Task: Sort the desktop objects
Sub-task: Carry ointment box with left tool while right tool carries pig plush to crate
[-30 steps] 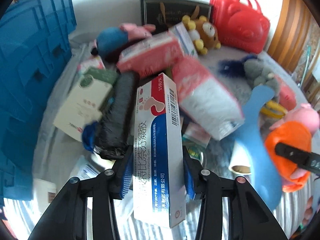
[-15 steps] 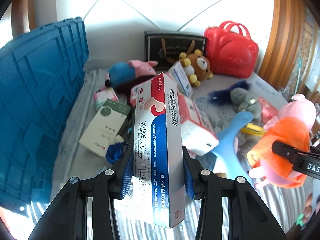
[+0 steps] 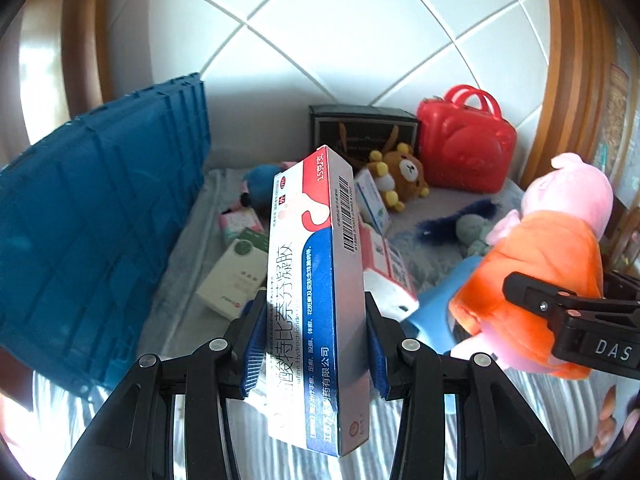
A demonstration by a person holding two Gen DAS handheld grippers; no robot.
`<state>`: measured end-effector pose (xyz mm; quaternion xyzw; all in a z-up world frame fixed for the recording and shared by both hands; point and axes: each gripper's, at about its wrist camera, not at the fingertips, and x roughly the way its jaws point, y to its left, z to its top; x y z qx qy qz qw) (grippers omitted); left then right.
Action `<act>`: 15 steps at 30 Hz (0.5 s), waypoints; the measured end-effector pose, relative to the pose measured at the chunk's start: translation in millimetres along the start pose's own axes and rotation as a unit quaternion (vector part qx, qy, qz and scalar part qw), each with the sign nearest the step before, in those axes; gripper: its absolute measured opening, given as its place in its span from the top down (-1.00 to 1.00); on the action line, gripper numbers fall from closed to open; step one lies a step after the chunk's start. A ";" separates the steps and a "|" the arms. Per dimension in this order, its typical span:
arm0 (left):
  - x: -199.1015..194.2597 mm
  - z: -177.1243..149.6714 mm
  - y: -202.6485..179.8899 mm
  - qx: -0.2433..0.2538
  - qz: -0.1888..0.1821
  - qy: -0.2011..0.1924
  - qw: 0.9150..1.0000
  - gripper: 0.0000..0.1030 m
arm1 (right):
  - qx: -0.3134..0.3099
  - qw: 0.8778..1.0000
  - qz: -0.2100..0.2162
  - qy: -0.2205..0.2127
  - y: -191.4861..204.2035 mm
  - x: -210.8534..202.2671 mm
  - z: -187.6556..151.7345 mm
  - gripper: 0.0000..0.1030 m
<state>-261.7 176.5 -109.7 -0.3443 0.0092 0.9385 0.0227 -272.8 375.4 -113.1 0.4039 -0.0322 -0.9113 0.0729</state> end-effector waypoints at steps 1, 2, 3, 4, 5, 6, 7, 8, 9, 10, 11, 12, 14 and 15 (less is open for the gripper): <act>-4.6 0.2 2.6 -0.003 0.007 -0.003 1.000 0.18 | -0.009 1.000 0.009 -0.003 6.7 -1.6 3.0 -0.71; -9.0 0.4 5.8 -0.007 0.015 -0.006 1.000 0.18 | -0.017 1.000 0.017 -0.007 12.9 -3.1 5.8 -0.71; -13.3 0.8 9.2 -0.010 0.022 -0.008 1.000 0.18 | -0.023 0.999 0.024 -0.009 17.8 -4.5 7.7 -0.71; -17.9 1.3 12.8 -0.013 0.029 -0.011 0.999 0.18 | -0.030 0.999 0.032 -0.013 25.1 -6.1 10.2 -0.71; -23.2 2.3 17.1 -0.015 0.035 -0.016 0.999 0.18 | -0.037 0.998 0.040 -0.017 34.1 -7.6 12.9 -0.71; -29.1 3.7 22.0 -0.018 0.040 -0.023 0.999 0.18 | -0.044 0.998 0.046 -0.021 42.8 -9.6 15.6 -0.71; -35.1 5.1 27.0 -0.021 0.045 -0.029 0.998 0.18 | -0.050 0.997 0.051 -0.027 50.6 -13.0 18.4 -0.71; -41.6 6.9 32.4 -0.023 0.049 -0.037 0.998 0.18 | -0.056 0.996 0.055 -0.032 58.8 -16.6 21.4 -0.71; -49.3 10.1 38.9 -0.027 0.053 -0.048 0.997 0.18 | -0.064 0.995 0.060 -0.040 68.9 -21.5 25.6 -0.71; -57.2 14.3 45.9 -0.030 0.057 -0.059 0.996 0.18 | -0.072 0.994 0.064 -0.048 79.1 -27.0 29.9 -0.71; -65.1 18.6 53.0 -0.033 0.061 -0.071 0.995 0.18 | -0.076 0.993 0.067 -0.057 88.1 -32.5 33.7 -0.70; -73.4 23.4 60.6 -0.036 0.064 -0.083 0.994 0.18 | -0.081 0.992 0.069 -0.066 97.4 -38.2 37.8 -0.71; -90.9 35.7 78.7 -0.036 0.071 -0.109 0.991 0.18 | -0.091 0.989 0.074 -0.089 119.7 -51.8 48.3 -0.71; -99.5 42.3 88.9 -0.036 0.074 -0.122 0.989 0.18 | -0.095 0.987 0.078 -0.105 134.7 -60.9 55.1 -0.71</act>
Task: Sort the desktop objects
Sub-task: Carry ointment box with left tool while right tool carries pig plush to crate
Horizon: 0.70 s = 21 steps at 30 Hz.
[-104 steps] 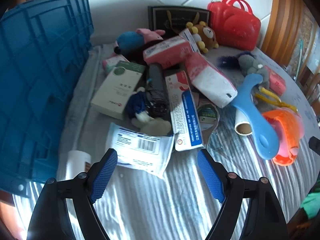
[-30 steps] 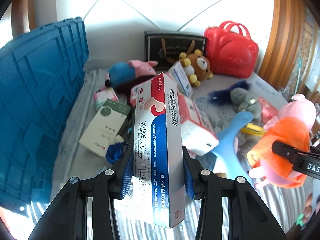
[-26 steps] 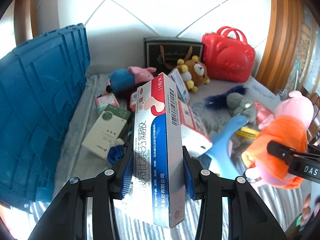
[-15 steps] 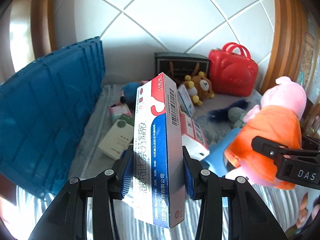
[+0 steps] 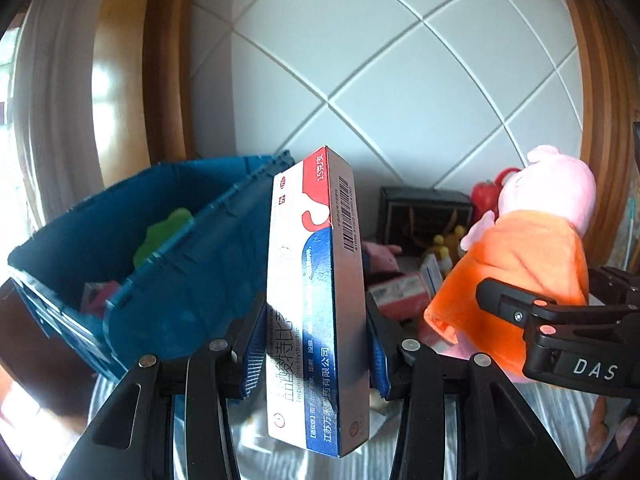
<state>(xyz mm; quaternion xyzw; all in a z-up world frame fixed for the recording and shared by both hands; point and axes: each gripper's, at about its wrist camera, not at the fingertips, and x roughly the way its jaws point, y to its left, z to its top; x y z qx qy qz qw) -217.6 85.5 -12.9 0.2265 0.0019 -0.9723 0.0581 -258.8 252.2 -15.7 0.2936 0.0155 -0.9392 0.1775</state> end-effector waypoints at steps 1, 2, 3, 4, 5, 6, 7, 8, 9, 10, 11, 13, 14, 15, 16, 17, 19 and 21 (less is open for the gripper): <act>-4.9 9.6 12.2 0.000 0.000 -0.012 1.000 0.18 | -0.004 1.000 0.003 -0.013 13.2 -3.3 9.9 -0.71; -9.7 19.8 25.7 0.000 0.002 -0.024 1.000 0.18 | -0.008 1.000 0.005 -0.027 26.3 -6.3 19.5 -0.71; -13.7 30.4 41.6 0.001 0.007 -0.037 0.999 0.18 | -0.010 0.999 0.008 -0.039 39.7 -8.2 28.8 -0.71; -17.0 40.1 57.6 0.002 0.011 -0.048 0.999 0.18 | -0.012 0.998 0.013 -0.053 57.0 -9.9 40.0 -0.71; -20.1 49.1 73.5 0.003 0.016 -0.059 0.998 0.18 | -0.014 0.998 0.018 -0.067 74.2 -11.3 51.0 -0.71; -22.6 57.1 90.4 0.004 0.024 -0.068 0.997 0.18 | -0.017 0.996 0.024 -0.079 91.7 -11.2 61.4 -0.71; -24.1 65.8 110.1 0.005 0.033 -0.077 0.996 0.18 | -0.018 0.995 0.031 -0.090 109.6 -8.9 71.5 -0.71; -23.9 73.4 129.6 0.008 0.042 -0.083 0.996 0.18 | -0.020 0.994 0.039 -0.100 127.5 -6.7 81.6 -0.71; -22.3 79.3 147.0 0.011 0.053 -0.087 0.995 0.18 | -0.020 0.993 0.046 -0.110 145.1 -3.7 91.6 -0.71; -19.9 84.7 164.6 0.014 0.063 -0.089 0.994 0.18 | -0.017 0.992 0.055 -0.114 161.5 2.2 100.5 -0.71; -15.2 89.0 182.8 0.016 0.072 -0.087 0.993 0.18 | -0.016 0.991 0.061 -0.117 177.0 8.4 107.3 -0.71; -2.3 95.7 219.1 0.019 0.091 -0.075 0.993 0.18 | -0.021 0.991 0.070 -0.116 209.3 23.6 120.0 -0.71; 3.6 97.0 234.1 0.018 0.100 -0.066 0.993 0.18 | -0.025 0.991 0.073 -0.111 224.9 32.9 125.5 -0.71; 9.0 97.3 248.5 0.016 0.104 -0.054 0.993 0.18 | -0.029 0.992 0.077 -0.097 236.5 44.8 129.2 -0.71; 17.0 97.4 262.6 0.012 0.106 -0.039 0.994 0.18 | -0.034 0.993 0.081 -0.084 248.2 56.7 132.8 -0.71; 25.2 96.9 275.3 0.008 0.108 -0.025 0.994 0.18 | -0.038 0.993 0.084 -0.071 259.1 68.3 136.1 -0.71; 41.8 94.3 295.2 0.001 0.111 0.001 0.994 0.18 | -0.058 0.994 0.082 -0.041 277.6 92.0 138.2 -0.71; 58.9 89.6 308.1 -0.005 0.112 0.024 0.993 0.18 | -0.076 0.994 0.075 -0.015 293.0 112.2 138.2 -0.71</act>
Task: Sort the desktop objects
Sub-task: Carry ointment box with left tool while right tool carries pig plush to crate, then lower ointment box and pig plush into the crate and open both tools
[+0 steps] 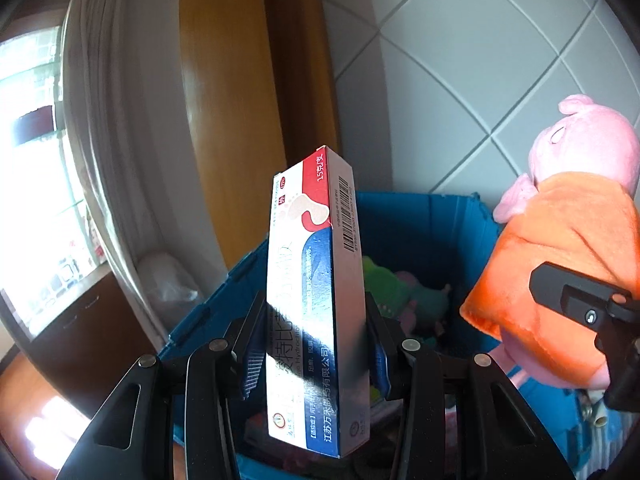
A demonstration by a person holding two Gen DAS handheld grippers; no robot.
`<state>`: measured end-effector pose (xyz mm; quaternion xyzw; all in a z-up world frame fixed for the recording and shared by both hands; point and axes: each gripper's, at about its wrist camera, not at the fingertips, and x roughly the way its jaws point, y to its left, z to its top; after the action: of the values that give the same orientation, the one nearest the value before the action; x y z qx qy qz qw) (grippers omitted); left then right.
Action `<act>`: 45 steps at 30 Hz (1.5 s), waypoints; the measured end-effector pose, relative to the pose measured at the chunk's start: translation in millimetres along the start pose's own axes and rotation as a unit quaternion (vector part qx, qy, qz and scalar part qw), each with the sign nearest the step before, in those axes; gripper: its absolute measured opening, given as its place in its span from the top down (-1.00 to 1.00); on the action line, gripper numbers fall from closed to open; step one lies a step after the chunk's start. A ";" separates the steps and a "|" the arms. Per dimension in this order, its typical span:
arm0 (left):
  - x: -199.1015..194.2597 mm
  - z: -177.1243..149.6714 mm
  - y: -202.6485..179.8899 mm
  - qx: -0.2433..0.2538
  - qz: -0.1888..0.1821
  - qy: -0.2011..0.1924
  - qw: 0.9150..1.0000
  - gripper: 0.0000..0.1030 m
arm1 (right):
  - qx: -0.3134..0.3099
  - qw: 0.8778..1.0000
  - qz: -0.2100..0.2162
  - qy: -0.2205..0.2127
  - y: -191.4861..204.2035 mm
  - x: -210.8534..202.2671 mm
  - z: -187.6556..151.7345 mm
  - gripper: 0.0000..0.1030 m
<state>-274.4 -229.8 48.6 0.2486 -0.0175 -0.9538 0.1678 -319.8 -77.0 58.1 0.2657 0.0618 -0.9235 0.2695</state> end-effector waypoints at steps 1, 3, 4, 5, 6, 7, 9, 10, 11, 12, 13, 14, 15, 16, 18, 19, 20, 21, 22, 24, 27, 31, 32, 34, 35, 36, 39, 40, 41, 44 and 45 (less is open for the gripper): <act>8.0 -2.6 3.6 0.002 0.001 0.012 1.000 0.18 | -0.007 1.000 -0.003 0.012 5.0 9.2 0.2 -0.71; 25.8 -7.2 5.1 0.003 -0.001 0.032 0.999 0.18 | -0.020 0.999 -0.010 0.037 14.9 27.5 0.7 -0.71; 34.6 -8.1 5.1 0.004 -0.004 0.039 0.999 0.18 | -0.026 0.998 -0.013 0.049 19.7 36.5 0.9 -0.71; 41.4 -6.8 5.8 0.006 -0.006 0.044 0.999 0.18 | -0.034 0.997 -0.017 0.061 22.4 43.1 0.1 -0.71; 45.9 -5.6 5.9 0.007 -0.008 0.047 0.999 0.18 | -0.043 0.996 -0.021 0.070 21.7 43.4 -3.5 -0.71; 50.5 -4.4 5.9 0.008 -0.010 0.049 0.999 0.17 | -0.052 0.995 -0.029 0.079 23.4 48.0 -5.5 -0.71; 58.9 -2.1 5.9 0.010 -0.014 0.055 0.998 0.17 | -0.070 0.992 -0.043 0.095 26.6 56.7 -9.1 -0.71; 61.6 -0.8 5.9 0.009 -0.017 0.057 0.998 0.17 | -0.073 0.991 -0.049 0.099 26.9 59.1 -9.7 -0.71; 64.9 0.7 6.4 0.009 -0.019 0.059 0.998 0.17 | -0.077 0.990 -0.055 0.102 27.1 61.5 -10.2 -0.71; 68.2 2.2 6.8 0.010 -0.021 0.061 0.998 0.17 | -0.079 0.989 -0.061 0.105 27.1 63.7 -10.7 -0.71; 69.8 3.7 6.9 0.010 -0.022 0.063 0.998 0.17 | -0.079 0.989 -0.063 0.106 26.2 65.5 -10.7 -0.71; 68.9 4.8 5.2 0.012 -0.024 0.064 0.998 0.17 | -0.079 0.989 -0.065 0.107 26.0 66.6 -9.7 -0.71; 68.9 5.3 1.8 0.014 -0.027 0.064 0.997 0.17 | -0.078 0.989 -0.068 0.105 28.8 65.1 -4.9 -0.71; 69.0 5.9 -1.7 0.015 -0.031 0.065 0.997 0.16 | -0.074 0.989 -0.070 0.103 30.5 63.7 -0.8 -0.71; 75.2 5.8 -1.1 0.022 -0.038 0.069 0.997 -0.10 | -0.067 0.990 -0.074 0.098 33.3 61.0 7.1 -0.74; 76.5 5.3 -1.1 0.026 -0.037 0.068 0.997 -0.38 | -0.066 0.990 -0.078 0.096 32.7 59.8 9.8 -0.77; 75.0 4.3 -3.6 0.029 -0.034 0.064 0.997 -0.46 | -0.065 0.990 -0.082 0.094 31.8 58.5 12.1 -0.79; 73.7 3.5 -4.8 0.031 -0.032 0.060 0.997 -0.49 | -0.066 0.990 -0.085 0.093 30.5 56.7 13.1 -0.79; 72.8 3.1 -4.7 0.031 -0.034 0.059 0.997 -0.49 | -0.066 0.990 -0.088 0.093 28.8 54.9 14.0 -0.79; 72.3 2.0 -4.5 0.029 -0.035 0.063 0.997 -0.50 | -0.064 0.989 -0.092 0.095 26.7 52.7 14.2 -0.79; 73.7 -0.6 -0.5 0.027 -0.035 0.068 0.997 -0.50 | -0.062 0.989 -0.093 0.099 27.4 50.8 10.2 -0.80; 71.7 -3.4 3.7 0.026 -0.035 0.069 0.997 -0.50 | -0.061 0.988 -0.093 0.103 23.2 49.9 2.1 -0.80; 70.2 -4.2 4.0 0.026 -0.036 0.068 0.997 -0.50 | -0.061 0.988 -0.094 0.103 22.7 49.2 1.5 -0.80; 66.7 -5.9 4.5 0.026 -0.037 0.067 0.997 -0.50 | -0.060 0.989 -0.093 0.102 22.0 47.0 0.9 -0.80; 64.7 -6.5 4.5 0.025 -0.038 0.066 0.997 -0.50 | -0.060 0.989 -0.093 0.102 21.7 45.7 0.2 -0.80; 62.5 -7.3 4.6 0.024 -0.039 0.066 0.997 -0.50 | -0.060 0.989 -0.092 0.101 22.5 43.9 -0.6 -0.80; 55.7 -10.3 4.7 0.019 -0.046 0.064 0.997 -0.50 | -0.057 0.989 -0.094 0.099 22.7 36.9 -3.2 -0.80; 53.5 -11.4 4.4 0.018 -0.047 0.063 0.997 -0.50 | -0.056 0.989 -0.094 0.098 21.7 34.7 -4.6 -0.81; 51.4 -12.4 4.0 0.016 -0.049 0.062 0.997 -0.50 | -0.055 0.989 -0.094 0.097 20.8 32.1 -6.1 -0.91; 39.7 -15.9 1.9 0.006 -0.054 0.058 0.997 -0.51 | -0.049 0.990 -0.094 0.093 17.5 21.2 -12.5 -0.97; 35.3 -17.0 1.1 0.002 -0.056 0.056 0.997 -0.52 | -0.046 0.990 -0.093 0.091 15.8 17.0 -14.6 -0.97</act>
<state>-294.9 -241.6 17.3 0.3027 0.0040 -0.9462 0.1142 -316.9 -94.6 37.2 0.3291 0.1528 -0.9128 0.1875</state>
